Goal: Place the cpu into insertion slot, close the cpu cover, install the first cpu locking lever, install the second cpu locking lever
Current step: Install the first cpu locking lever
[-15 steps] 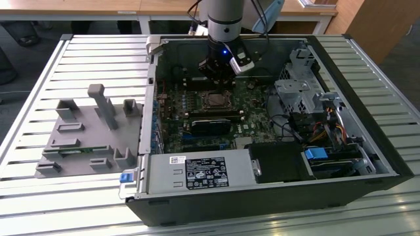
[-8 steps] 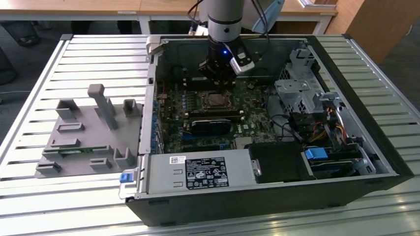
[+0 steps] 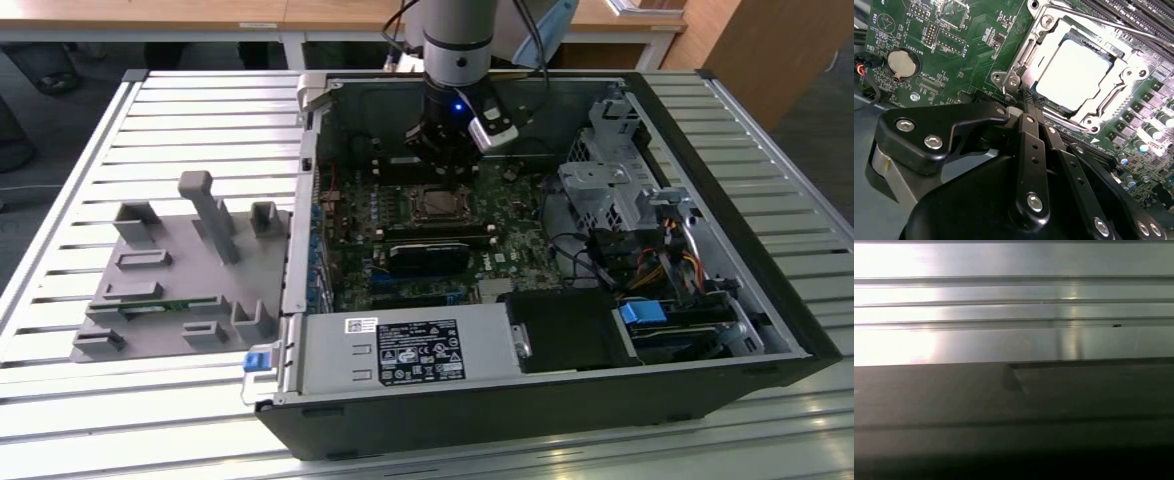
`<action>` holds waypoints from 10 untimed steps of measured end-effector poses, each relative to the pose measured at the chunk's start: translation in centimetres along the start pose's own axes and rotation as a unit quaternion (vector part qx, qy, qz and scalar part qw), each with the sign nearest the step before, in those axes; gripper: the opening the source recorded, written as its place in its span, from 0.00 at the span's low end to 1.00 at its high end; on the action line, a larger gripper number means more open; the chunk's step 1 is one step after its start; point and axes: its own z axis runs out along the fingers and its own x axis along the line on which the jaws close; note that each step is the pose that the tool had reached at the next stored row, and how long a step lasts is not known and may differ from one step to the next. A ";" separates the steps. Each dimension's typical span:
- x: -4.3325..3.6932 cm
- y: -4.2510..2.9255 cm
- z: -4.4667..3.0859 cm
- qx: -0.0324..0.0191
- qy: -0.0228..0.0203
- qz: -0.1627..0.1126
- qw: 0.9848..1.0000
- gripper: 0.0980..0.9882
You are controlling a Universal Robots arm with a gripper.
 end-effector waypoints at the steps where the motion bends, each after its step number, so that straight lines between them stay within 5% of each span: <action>1: -0.01 0.01 0.03 0.000 0.000 0.000 1.000 0.01; 10: -0.06 0.11 0.17 -0.003 0.000 0.000 1.000 0.01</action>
